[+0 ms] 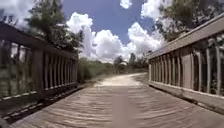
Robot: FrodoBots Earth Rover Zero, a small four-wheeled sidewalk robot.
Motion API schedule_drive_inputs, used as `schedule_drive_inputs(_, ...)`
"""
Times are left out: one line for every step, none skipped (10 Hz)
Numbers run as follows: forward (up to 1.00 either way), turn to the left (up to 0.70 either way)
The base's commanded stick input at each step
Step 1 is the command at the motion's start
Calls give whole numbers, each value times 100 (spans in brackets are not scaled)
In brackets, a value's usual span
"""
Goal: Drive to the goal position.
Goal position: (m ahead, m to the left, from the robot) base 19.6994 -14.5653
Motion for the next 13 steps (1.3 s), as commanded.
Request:
schedule_drive_inputs(50,0)
schedule_drive_inputs(50,0)
schedule_drive_inputs(50,0)
schedule_drive_inputs(50,0)
schedule_drive_inputs(50,0)
schedule_drive_inputs(50,0)
schedule_drive_inputs(50,0)
schedule_drive_inputs(50,0)
schedule_drive_inputs(50,0)
schedule_drive_inputs(50,0)
schedule_drive_inputs(50,0)
schedule_drive_inputs(50,0)
schedule_drive_inputs(50,0)
